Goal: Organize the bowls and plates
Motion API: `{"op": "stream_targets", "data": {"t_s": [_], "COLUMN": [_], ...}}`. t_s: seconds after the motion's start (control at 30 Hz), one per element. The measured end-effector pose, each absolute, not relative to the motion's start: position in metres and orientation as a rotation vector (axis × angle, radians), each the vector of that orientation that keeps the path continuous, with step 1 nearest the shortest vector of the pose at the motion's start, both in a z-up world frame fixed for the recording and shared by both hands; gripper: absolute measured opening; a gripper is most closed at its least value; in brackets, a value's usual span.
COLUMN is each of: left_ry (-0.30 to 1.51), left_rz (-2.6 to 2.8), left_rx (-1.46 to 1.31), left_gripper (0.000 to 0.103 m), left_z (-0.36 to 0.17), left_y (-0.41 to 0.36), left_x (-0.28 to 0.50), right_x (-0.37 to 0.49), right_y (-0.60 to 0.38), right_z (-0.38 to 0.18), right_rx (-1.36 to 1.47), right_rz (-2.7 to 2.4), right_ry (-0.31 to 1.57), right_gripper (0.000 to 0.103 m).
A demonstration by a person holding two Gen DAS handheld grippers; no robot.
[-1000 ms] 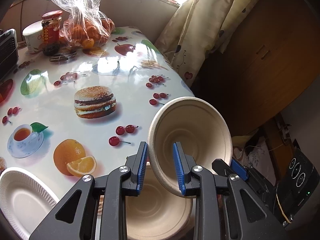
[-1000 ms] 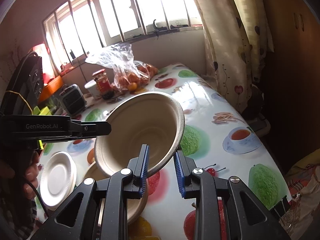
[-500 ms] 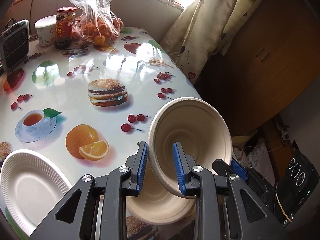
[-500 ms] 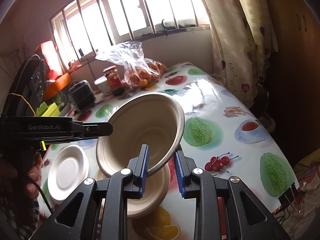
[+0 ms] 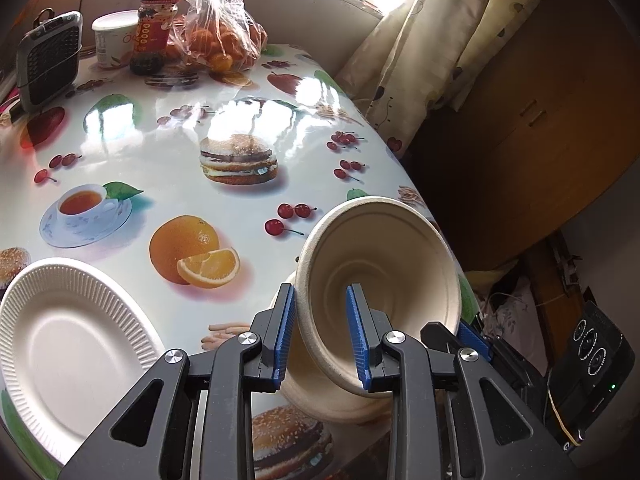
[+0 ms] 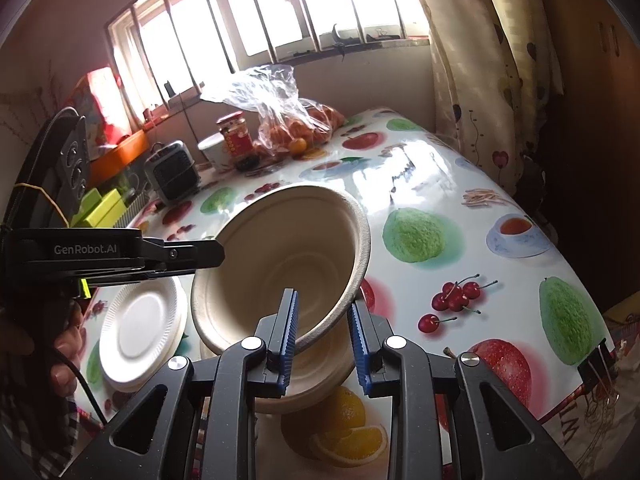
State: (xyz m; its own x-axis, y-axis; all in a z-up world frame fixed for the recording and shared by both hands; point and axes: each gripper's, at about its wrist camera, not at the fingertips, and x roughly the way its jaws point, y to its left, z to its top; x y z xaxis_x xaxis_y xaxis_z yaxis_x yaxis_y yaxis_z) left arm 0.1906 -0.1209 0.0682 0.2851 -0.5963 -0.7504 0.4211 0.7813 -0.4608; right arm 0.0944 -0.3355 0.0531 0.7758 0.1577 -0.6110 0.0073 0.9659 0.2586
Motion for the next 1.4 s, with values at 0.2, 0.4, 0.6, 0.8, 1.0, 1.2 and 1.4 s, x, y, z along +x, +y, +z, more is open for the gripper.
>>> {"op": "stream_targets", "data": {"t_s": [0.2,0.4,0.6,0.8,1.0,1.2,1.4], "left_ry": [1.102,1.114,1.126,1.134,1.138,1.137,1.135], "left_rz": [-0.68,-0.676,-0.673,-0.67,-0.669,-0.667,-0.662], "left_rx": [-0.197,-0.205,-0.206,-0.203,-0.2,-0.197,-0.183], "left_gripper": [0.027,0.027,0.027,0.027,0.027,0.027,0.027], "left_z": [0.059,0.052,0.047,0.045,0.044,0.044,0.044], "left_y": [-0.114,-0.11,-0.109,-0.109,-0.111,-0.112,-0.113], "left_x": [0.186,0.184,0.182,0.181,0.181,0.181,0.179], "right_x": [0.091,0.087,0.086,0.085,0.085,0.085,0.085], "right_y": [-0.331,-0.326,-0.325,-0.323,-0.323,-0.322,-0.323], "right_z": [0.048,0.045,0.04,0.038,0.035,0.034,0.032], "right_rx": [0.252,0.241,0.239,0.236,0.227,0.225,0.224], "right_rz": [0.087,0.086,0.084,0.084,0.078,0.077,0.071], "right_ry": [0.691,0.698,0.706,0.713,0.716,0.715,0.715], "right_gripper": [0.025,0.025,0.025,0.025,0.025,0.025,0.025]}}
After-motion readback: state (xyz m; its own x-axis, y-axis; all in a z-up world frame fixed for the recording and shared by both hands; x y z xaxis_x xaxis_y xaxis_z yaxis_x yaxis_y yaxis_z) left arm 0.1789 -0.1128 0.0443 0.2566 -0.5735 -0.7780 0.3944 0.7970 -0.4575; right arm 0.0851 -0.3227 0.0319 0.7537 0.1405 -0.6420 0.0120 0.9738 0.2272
